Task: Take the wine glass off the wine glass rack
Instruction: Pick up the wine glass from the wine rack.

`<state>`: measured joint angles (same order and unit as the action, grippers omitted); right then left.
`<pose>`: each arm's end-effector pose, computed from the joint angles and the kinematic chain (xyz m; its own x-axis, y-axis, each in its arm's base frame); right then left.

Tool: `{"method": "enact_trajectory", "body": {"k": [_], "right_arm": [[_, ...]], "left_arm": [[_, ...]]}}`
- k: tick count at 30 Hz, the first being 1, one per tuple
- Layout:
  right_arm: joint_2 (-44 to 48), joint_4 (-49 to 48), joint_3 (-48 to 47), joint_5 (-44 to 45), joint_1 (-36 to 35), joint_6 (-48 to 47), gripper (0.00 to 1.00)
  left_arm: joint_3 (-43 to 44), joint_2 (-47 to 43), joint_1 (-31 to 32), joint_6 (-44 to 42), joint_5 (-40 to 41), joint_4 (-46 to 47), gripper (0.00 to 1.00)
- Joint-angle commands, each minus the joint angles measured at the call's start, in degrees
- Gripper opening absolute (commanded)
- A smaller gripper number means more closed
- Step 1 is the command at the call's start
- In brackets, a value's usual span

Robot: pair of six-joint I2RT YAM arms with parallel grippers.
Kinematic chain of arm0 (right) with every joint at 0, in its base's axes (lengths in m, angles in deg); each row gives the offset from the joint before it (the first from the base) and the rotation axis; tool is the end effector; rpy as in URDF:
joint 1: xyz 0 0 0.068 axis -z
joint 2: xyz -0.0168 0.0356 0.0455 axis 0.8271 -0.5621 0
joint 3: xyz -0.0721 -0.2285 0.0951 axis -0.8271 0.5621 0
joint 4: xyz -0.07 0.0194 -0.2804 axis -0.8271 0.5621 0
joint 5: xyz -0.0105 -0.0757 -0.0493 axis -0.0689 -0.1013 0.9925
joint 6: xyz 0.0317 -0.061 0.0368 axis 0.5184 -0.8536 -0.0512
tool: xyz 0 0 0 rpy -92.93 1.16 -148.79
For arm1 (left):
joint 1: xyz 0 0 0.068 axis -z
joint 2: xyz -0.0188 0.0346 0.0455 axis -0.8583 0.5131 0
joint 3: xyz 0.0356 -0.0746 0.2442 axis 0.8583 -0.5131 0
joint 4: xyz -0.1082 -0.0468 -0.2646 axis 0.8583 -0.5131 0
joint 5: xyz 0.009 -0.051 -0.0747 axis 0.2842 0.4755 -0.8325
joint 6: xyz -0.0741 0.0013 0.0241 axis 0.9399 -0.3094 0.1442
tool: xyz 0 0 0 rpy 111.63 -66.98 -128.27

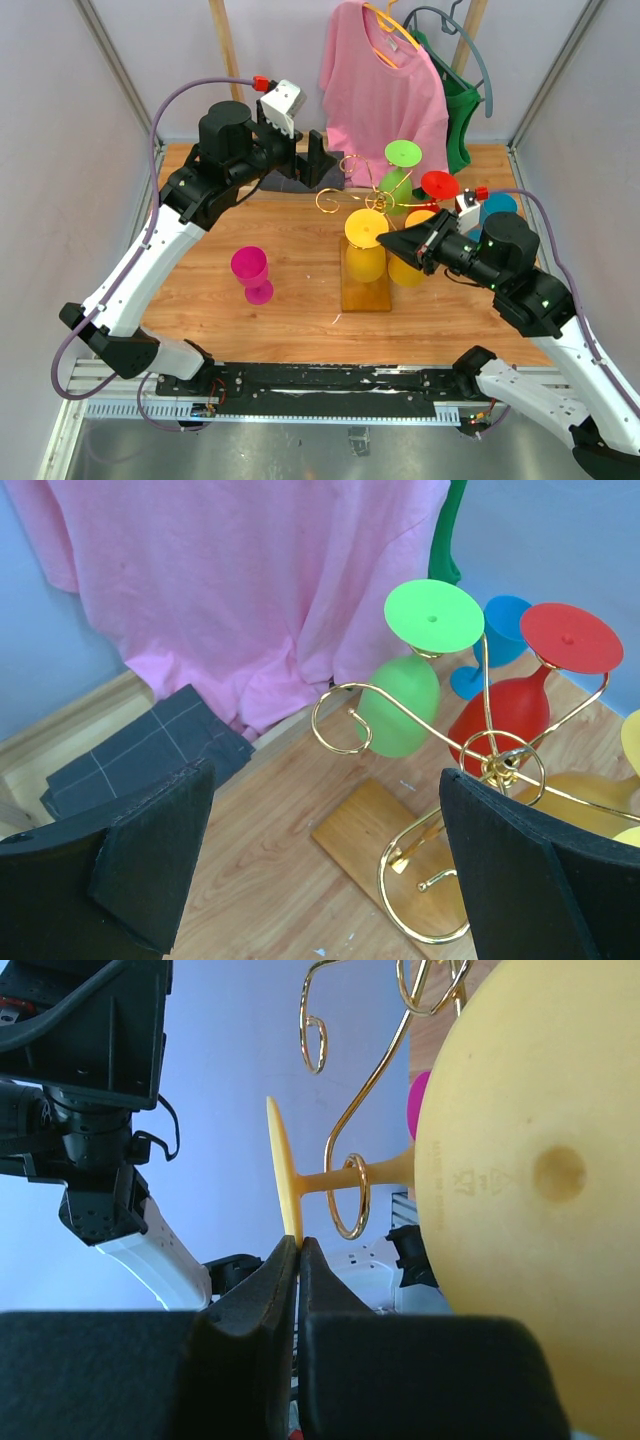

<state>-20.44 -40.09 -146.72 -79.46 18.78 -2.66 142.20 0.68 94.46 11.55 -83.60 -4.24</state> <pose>0.1623 0.1429 0.4140 -0.7830 0.6125 -0.1087 -0.0160 0.1548 0.9878 0.2836 -0.2134 0.4838 -0.1334 0.0864 -0.9873 0.6925 0.7208 -0.0305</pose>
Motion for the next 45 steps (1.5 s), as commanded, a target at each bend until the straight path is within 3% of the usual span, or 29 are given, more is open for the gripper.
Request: {"method": "enact_trajectory", "body": {"k": [1,17,45], "right_arm": [[0.7,-3.0,0.6,-0.7,-1.3,1.0,0.00],[0.6,-2.5,0.7,2.3,-4.9,1.2,0.00],[-3.3,-3.5,-3.2,6.4,-4.9,-1.7,0.01]], "left_arm": [[-0.4,-1.5,0.3,-0.1,-0.2,1.6,0.99],[-0.3,-1.1,0.3,-0.1,-0.6,1.7,0.99],[-0.7,-1.6,0.3,-0.7,-0.2,1.8,0.99]]}}
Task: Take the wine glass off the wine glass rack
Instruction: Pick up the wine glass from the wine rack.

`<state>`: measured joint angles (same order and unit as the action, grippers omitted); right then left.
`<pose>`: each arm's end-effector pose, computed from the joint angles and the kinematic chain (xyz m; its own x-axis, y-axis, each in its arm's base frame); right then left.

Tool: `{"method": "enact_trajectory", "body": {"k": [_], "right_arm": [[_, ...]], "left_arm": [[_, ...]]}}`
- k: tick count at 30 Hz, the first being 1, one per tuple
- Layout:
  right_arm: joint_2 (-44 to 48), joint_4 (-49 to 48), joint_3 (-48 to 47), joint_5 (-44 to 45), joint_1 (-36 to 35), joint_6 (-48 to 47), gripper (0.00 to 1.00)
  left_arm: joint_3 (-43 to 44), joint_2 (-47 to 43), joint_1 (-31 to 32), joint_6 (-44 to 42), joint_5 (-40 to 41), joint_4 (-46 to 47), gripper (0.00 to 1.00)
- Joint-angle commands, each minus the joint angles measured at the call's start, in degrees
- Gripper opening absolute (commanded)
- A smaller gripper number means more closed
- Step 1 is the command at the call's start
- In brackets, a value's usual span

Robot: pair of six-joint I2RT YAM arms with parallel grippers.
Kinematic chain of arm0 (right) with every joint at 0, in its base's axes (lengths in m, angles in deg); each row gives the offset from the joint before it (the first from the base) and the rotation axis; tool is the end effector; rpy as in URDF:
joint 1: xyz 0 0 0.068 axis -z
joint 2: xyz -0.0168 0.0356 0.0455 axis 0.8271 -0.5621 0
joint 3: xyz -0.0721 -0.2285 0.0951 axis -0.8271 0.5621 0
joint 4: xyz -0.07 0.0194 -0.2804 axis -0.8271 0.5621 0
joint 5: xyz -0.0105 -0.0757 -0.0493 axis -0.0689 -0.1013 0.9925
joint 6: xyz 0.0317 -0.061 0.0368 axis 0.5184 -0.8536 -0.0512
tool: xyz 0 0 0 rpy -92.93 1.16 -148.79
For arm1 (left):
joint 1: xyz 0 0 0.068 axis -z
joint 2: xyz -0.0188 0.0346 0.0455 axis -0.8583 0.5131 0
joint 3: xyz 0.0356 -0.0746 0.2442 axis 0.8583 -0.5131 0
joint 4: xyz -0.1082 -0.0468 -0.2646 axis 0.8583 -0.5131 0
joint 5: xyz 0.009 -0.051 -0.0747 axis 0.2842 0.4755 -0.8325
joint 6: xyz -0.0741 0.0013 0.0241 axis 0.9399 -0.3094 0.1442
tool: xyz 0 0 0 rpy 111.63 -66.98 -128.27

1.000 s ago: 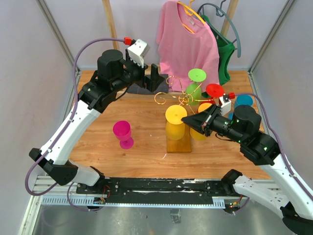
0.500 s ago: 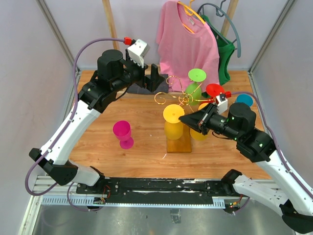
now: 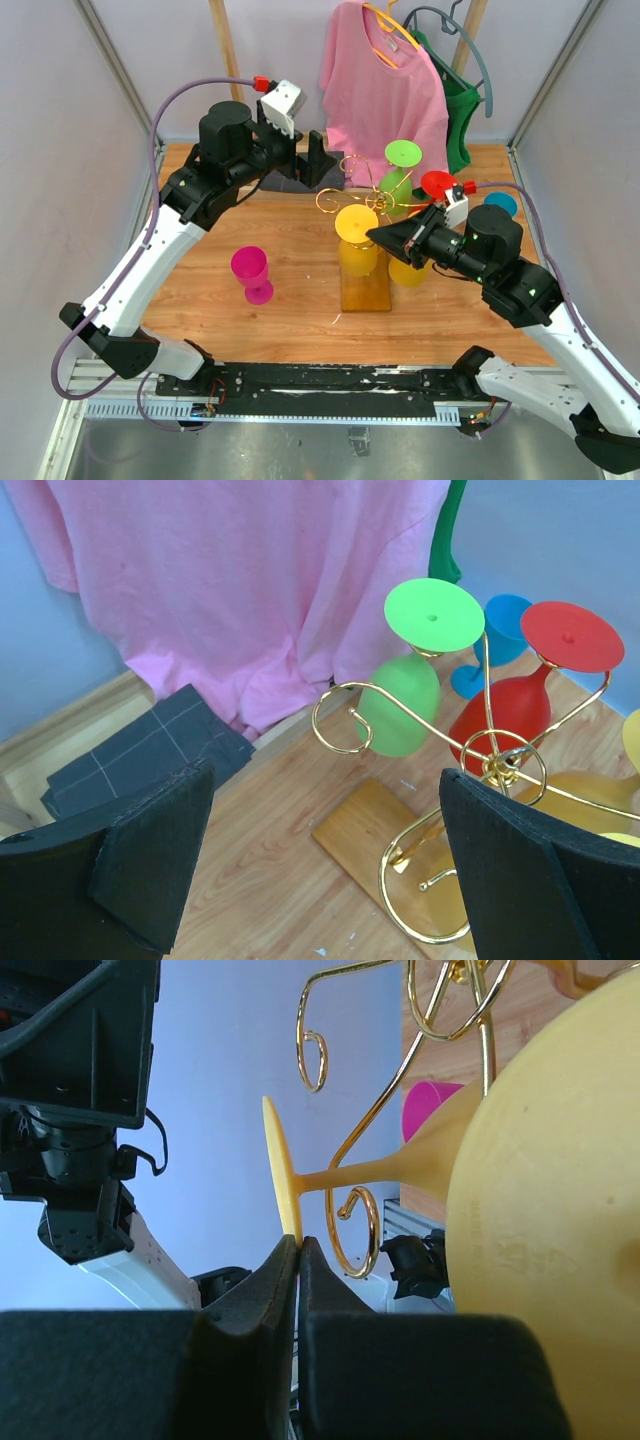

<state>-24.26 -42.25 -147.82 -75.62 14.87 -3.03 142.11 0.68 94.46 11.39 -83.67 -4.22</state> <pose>0.1696 0.1629 0.4127 -0.7842 0.6087 -0.1206 -0.0188 0.1709 0.9851 0.2837 -0.2136 0.4832 -0.1325 0.0891 -0.9872 0.6937 0.7197 -0.0281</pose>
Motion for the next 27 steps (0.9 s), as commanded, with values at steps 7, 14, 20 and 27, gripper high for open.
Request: {"method": "enact_trajectory", "body": {"k": [7,14,20,27], "right_arm": [[2.1,1.7,-2.8,5.6,-1.1,-1.7,0.01],[3.9,4.0,-2.7,7.4,-1.0,-1.6,0.01],[5.6,5.8,-2.0,8.5,-1.1,-1.2,0.01],[7.9,7.2,-0.9,9.7,-1.1,-0.3,0.00]], "left_arm": [[-0.6,-1.7,0.3,-0.6,-0.2,1.8,0.99],[-0.7,-1.6,0.3,-0.4,-0.4,1.8,0.99],[-0.5,-1.5,0.3,-0.1,-0.6,1.8,0.99],[-0.6,-1.5,0.3,0.0,-0.7,1.8,0.99]]}}
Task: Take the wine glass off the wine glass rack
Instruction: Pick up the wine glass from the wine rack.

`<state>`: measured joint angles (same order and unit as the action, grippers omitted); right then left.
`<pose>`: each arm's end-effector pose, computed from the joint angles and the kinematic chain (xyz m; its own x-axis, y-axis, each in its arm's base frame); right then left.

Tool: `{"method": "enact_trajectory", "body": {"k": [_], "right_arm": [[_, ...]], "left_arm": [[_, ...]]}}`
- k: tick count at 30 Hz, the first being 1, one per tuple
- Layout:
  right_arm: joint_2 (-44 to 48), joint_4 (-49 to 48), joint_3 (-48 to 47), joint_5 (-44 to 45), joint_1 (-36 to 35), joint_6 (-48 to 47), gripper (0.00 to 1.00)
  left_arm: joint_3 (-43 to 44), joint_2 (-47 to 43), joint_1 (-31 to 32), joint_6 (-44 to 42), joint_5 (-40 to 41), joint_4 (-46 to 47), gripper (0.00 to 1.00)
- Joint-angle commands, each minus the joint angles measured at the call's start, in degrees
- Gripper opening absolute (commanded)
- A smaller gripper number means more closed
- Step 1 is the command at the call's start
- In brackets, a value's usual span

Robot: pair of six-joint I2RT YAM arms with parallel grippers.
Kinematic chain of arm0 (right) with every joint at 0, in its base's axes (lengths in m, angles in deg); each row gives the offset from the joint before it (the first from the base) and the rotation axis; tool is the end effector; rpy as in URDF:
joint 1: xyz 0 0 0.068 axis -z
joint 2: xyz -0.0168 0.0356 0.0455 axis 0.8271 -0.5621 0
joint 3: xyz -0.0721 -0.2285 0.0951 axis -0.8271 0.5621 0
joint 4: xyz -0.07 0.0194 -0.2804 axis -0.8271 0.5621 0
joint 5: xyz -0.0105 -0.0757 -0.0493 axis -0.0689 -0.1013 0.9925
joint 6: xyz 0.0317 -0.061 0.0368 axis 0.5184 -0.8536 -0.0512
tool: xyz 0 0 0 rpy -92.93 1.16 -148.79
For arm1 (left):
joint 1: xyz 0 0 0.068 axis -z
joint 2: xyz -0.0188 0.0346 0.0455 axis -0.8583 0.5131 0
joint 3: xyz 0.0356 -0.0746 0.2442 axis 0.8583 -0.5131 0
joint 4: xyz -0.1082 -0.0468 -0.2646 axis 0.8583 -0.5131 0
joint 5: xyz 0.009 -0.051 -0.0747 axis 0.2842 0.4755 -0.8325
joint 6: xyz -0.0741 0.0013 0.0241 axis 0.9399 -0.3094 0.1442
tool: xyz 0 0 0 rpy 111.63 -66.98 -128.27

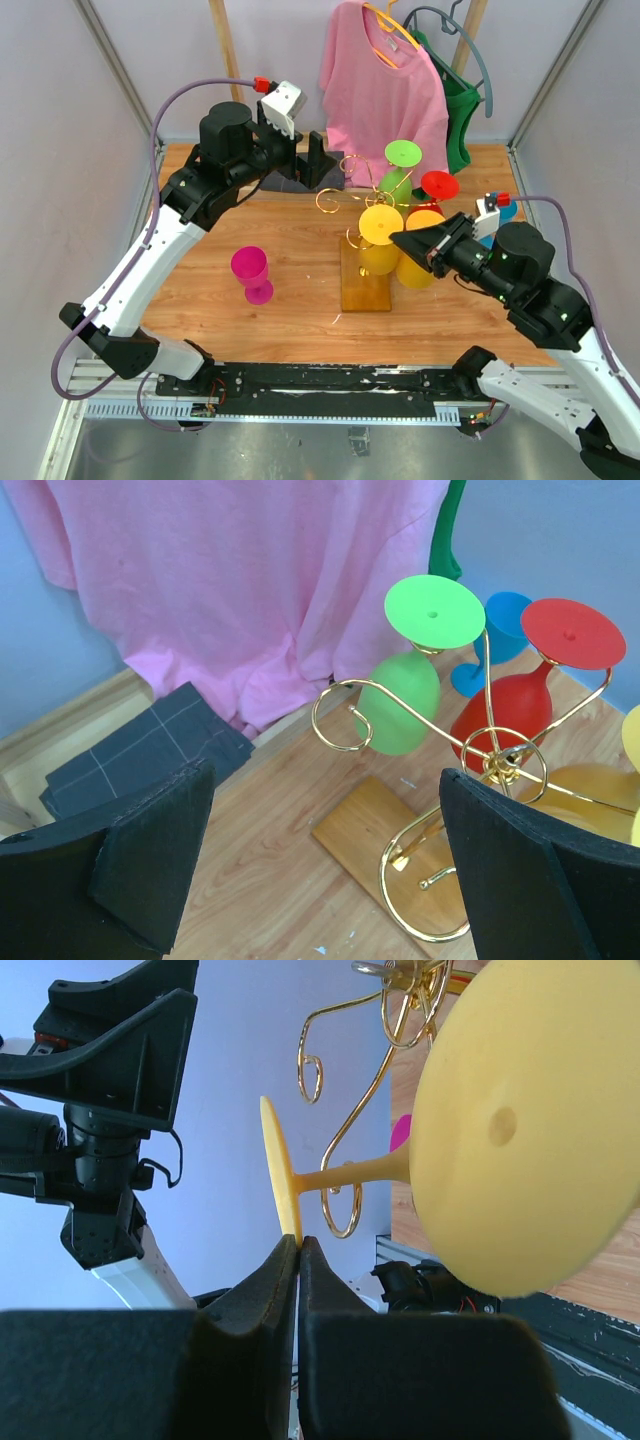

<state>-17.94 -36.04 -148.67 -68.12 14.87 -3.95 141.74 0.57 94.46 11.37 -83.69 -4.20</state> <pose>0.1477 0.1325 0.4248 -0.6954 0.7021 -0.1535 -0.0299 0.1852 0.9823 0.2838 -0.2136 0.4815 -0.1356 0.0918 -0.9865 0.6939 0.7195 -0.0284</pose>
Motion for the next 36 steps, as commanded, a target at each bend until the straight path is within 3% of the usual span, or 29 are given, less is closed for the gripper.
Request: {"method": "enact_trajectory", "body": {"k": [1,36], "right_arm": [[2.0,1.0,0.2,2.1,-1.1,0.8,0.01],[3.9,0.3,1.9,-5.8,-1.5,4.1,0.00]], "left_arm": [[-0.2,-1.4,0.3,0.0,-0.7,1.7,0.99],[-0.4,1.0,0.3,0.7,0.4,3.4,0.99]]}}
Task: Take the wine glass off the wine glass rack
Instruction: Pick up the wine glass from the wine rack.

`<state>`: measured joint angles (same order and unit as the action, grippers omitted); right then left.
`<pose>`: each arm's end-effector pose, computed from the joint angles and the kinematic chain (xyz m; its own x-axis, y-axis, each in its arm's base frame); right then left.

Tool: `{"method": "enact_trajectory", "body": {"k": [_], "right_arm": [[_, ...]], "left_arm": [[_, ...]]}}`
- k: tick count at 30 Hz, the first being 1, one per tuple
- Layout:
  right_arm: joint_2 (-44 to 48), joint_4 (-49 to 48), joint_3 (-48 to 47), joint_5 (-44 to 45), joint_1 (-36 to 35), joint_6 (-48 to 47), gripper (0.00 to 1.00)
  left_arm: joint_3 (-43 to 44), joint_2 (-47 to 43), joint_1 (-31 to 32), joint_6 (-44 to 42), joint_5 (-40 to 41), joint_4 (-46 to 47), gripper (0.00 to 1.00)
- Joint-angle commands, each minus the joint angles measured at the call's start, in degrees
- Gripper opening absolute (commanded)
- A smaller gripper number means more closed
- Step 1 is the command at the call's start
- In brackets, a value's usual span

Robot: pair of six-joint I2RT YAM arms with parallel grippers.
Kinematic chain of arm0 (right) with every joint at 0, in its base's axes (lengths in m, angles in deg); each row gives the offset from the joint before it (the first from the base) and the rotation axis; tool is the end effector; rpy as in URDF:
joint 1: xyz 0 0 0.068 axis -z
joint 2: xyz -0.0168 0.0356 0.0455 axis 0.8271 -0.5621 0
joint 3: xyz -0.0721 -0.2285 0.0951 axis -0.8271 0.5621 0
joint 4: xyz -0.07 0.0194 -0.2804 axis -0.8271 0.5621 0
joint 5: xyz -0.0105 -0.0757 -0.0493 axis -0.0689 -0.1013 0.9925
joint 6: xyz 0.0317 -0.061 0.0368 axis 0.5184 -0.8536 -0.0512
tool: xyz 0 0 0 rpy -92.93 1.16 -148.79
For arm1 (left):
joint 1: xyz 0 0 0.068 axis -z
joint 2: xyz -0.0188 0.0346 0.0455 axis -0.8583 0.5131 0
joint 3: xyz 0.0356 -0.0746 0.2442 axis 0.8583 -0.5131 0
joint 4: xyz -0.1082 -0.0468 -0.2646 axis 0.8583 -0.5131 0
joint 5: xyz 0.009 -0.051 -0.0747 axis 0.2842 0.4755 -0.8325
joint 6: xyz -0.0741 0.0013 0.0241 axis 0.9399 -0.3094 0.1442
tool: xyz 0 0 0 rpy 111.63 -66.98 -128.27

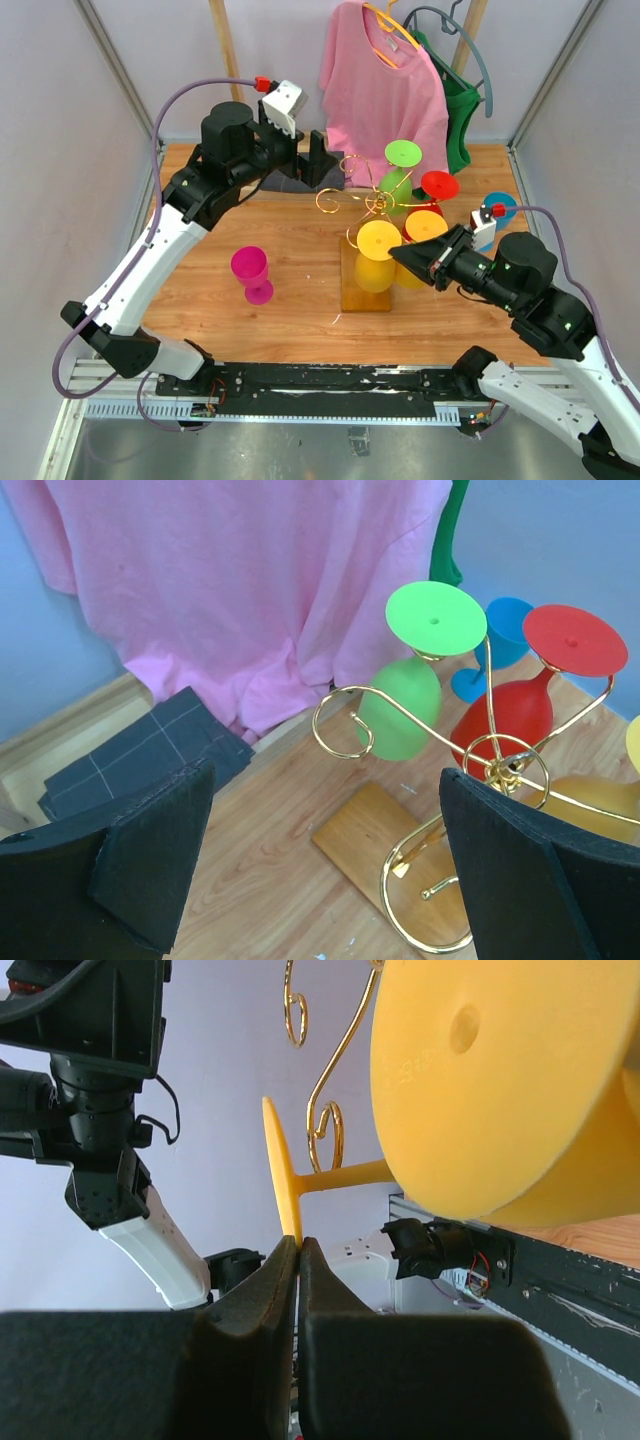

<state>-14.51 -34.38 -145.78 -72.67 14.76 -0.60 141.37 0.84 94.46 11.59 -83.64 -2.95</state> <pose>0.1352 0.1291 0.4127 -0.7529 0.6526 -0.0846 0.0196 0.1507 0.9884 0.2863 -0.2153 0.4804 -0.1297 0.0829 -0.9881 0.6930 0.7203 -0.0305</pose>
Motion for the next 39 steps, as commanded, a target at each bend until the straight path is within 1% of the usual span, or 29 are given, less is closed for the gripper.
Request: {"method": "enact_trajectory", "body": {"k": [1,9,19,24,34,39], "right_arm": [[0.2,-1.8,-1.1,-1.6,-1.6,0.7,0.01],[-3.0,-6.8,-0.7,-4.3,-3.4,0.6,0.00],[-6.8,-11.5,-3.4,-6.5,-4.3,0.3,0.01],[-8.5,-13.5,-4.7,-7.1,-5.0,0.1,0.01],[-10.0,-19.6,-2.9,-8.1,-7.0,1.8,0.01],[-12.6,-23.9,-2.9,-9.6,-8.2,2.1,0.01]], "left_arm": [[0.0,0.8,0.3,0.5,0.4,2.3,0.99],[-0.1,1.2,0.3,0.4,1.4,3.1,0.99],[-0.1,1.3,0.3,0.7,5.0,4.5,0.99],[0.0,1.1,0.0,1.6,8.2,5.8,0.99],[-0.1,0.4,-2.3,3.1,12.0,6.9,0.99],[-0.6,-0.1,-4.1,4.1,13.0,7.2,0.99]]}}
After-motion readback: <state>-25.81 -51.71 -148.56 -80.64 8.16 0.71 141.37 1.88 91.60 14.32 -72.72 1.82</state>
